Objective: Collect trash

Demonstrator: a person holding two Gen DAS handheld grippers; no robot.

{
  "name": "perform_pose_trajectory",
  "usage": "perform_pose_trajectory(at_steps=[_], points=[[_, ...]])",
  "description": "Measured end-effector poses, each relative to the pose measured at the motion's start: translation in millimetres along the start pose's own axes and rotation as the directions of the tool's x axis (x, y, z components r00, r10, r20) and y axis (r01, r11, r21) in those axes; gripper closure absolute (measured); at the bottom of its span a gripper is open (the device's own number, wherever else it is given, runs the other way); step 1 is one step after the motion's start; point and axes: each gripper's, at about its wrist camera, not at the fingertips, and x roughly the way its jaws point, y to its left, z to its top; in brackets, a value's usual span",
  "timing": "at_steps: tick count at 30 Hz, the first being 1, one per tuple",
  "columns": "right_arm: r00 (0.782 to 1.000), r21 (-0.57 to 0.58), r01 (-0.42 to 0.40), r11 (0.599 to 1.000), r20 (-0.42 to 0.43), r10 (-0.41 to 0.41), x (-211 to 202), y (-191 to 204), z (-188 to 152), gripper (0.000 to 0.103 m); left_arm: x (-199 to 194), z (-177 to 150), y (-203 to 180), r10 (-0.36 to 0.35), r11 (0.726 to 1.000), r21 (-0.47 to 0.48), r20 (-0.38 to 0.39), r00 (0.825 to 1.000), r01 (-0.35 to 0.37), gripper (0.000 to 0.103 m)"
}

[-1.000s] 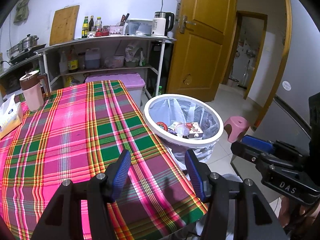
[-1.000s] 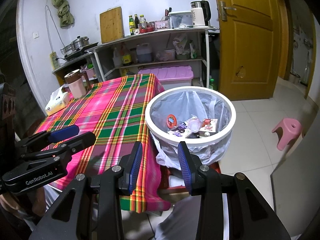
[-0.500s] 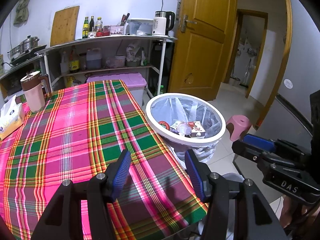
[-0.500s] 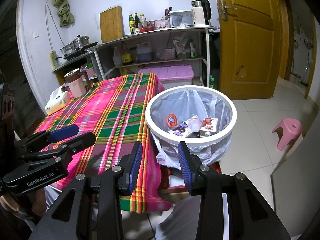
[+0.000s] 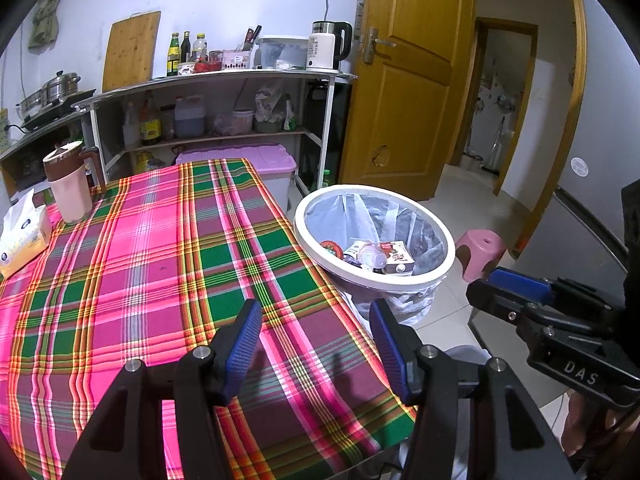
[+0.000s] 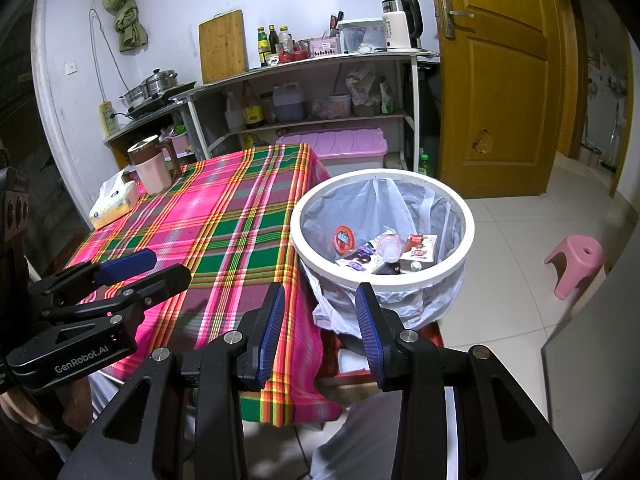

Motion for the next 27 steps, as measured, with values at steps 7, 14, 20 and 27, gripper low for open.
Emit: perform_pose_trajectory(at_steps=[7,14,20,27], points=[[1.0,0.0,0.0,1.0,-0.001,0.0,0.1,0.1,0.6,0.065,0.0,0.0,0.5,0.0,1.0,-0.001,-0.001,1.0,0.0,0.047],[1.0,-0.001,0.0,1.0,-0.001,0.0,0.3,0.3,1.0,0.065,0.4,-1.0,2.2,0.005,1.0,-0.001,-0.004,1.0,-0.005,0.047],[1.0,-0.001,0.001,1.0,-0.002,-0.001,0.5,0.5,1.4,0.065,1.5,-3.5,3.2,0.006,1.0,0.0,-0.01,1.0,-0.006,0.047],[1.0,-0.001,0.001,1.0,-0.003,-0.001,0.5,0.8,1.7,0.065,2.5,-4.2,2.1,0.013,1.0,0.007,-0.013,1.0,-0.013,0.047]])
